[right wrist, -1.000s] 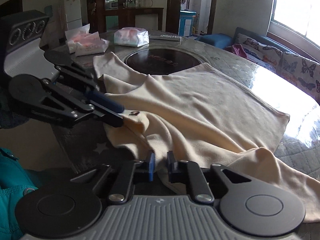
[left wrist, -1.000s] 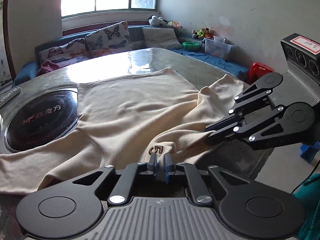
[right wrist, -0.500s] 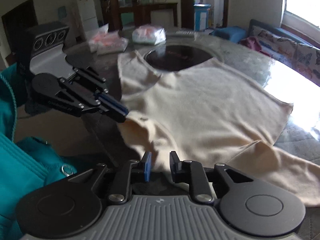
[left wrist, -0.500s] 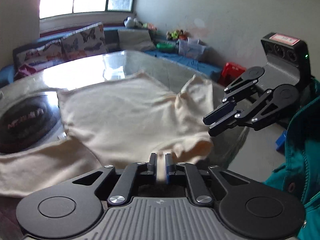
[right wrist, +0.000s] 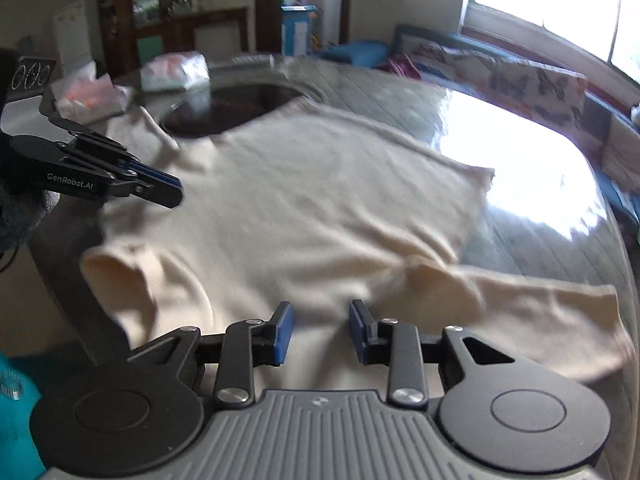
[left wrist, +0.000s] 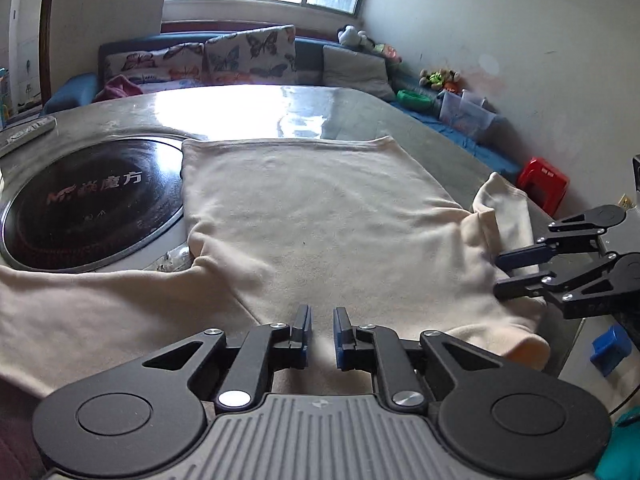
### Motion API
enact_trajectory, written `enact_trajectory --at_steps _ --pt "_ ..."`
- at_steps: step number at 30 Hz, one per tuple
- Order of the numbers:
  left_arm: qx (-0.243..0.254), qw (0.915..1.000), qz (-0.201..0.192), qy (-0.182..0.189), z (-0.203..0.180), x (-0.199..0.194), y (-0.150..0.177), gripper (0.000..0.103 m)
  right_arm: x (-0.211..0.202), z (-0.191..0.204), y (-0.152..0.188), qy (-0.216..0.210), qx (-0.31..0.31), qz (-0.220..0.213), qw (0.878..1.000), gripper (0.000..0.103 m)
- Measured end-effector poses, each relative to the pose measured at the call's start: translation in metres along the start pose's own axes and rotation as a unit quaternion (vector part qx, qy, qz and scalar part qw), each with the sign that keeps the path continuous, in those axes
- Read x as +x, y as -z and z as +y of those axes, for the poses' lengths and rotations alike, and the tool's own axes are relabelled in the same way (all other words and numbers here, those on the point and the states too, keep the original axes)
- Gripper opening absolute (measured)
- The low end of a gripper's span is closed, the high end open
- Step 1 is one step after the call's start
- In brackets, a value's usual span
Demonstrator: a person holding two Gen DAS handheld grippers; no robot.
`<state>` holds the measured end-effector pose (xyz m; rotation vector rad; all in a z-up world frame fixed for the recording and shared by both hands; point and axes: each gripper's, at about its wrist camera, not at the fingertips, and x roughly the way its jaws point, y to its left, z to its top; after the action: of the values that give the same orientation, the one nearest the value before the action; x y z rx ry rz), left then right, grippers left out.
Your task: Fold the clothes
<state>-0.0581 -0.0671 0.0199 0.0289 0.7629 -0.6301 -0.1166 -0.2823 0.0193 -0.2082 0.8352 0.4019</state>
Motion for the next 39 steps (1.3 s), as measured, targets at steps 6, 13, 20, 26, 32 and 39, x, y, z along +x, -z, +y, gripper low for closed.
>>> enact_trajectory --at_steps 6,13,20,26,32,39 --pt "-0.005 1.0 0.0 -0.002 0.0 -0.002 -0.004 0.014 -0.026 -0.028 0.01 -0.009 0.052 -0.017 0.998 0.034" --pt "-0.014 0.9997 -0.009 -0.017 0.006 0.002 -0.014 0.016 -0.03 -0.104 0.012 0.122 0.13 -0.041 0.983 0.035" --pt "-0.01 0.9997 -0.01 -0.022 0.002 -0.001 -0.022 0.021 -0.015 -0.186 0.036 0.246 0.212 -0.031 0.945 0.041" --pt "0.004 0.9999 -0.009 -0.013 -0.01 0.009 -0.034 0.027 -0.02 -0.204 0.052 0.233 0.237 -0.04 0.942 0.009" --pt "0.036 0.9989 -0.004 0.031 -0.039 0.023 -0.043 0.027 -0.03 -0.193 0.057 0.289 0.197 0.002 0.937 0.008" --pt "0.086 0.99 0.0 0.112 -0.1 0.051 -0.061 0.027 -0.044 -0.176 0.019 0.261 0.168 -0.027 0.95 0.022"
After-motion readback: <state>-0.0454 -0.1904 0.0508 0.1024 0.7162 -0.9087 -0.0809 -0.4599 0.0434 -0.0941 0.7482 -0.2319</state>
